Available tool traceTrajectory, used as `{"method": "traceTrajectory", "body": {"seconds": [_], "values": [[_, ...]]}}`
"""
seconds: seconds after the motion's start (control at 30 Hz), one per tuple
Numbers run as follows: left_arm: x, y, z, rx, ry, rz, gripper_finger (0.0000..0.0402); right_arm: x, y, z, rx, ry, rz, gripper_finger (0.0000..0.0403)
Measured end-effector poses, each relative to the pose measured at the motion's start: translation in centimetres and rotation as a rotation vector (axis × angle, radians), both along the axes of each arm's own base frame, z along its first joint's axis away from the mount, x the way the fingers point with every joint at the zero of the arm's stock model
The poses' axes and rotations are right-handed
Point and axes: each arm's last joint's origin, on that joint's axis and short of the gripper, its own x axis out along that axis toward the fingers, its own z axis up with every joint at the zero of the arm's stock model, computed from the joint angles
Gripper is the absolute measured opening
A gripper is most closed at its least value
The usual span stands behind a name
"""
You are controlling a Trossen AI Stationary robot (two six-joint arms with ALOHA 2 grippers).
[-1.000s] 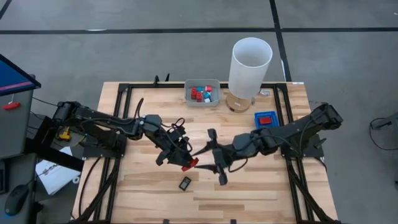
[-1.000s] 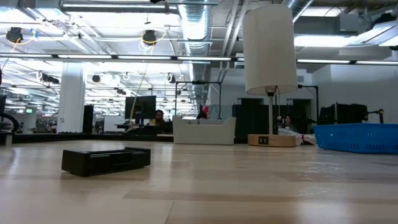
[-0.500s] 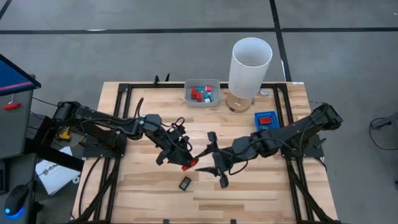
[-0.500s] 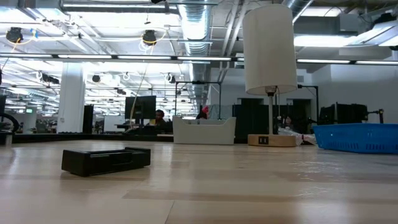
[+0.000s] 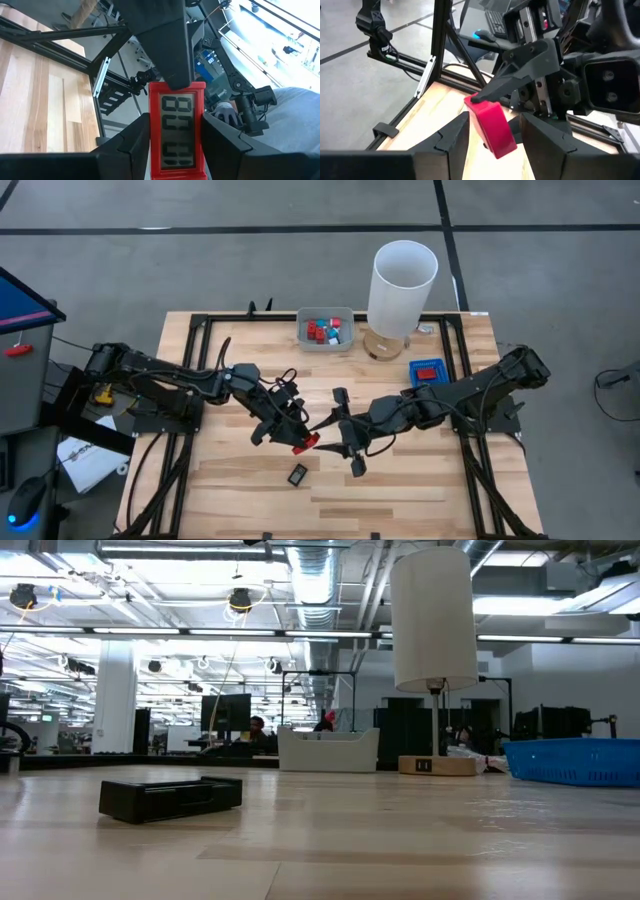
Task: Pick & Place Office items
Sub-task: Put the red digital clock into the blue basket
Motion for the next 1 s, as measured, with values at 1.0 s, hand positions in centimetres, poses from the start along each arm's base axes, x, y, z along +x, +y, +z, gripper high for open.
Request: {"method": "traceTrajectory", "body": {"seconds": [1.0], "values": [[-1.2,0.1,1.8,-0.013,-0.090,-0.032,0.0202,-0.1,0.4,0.6,0.037,-0.046,0.018,0.0065]]}}
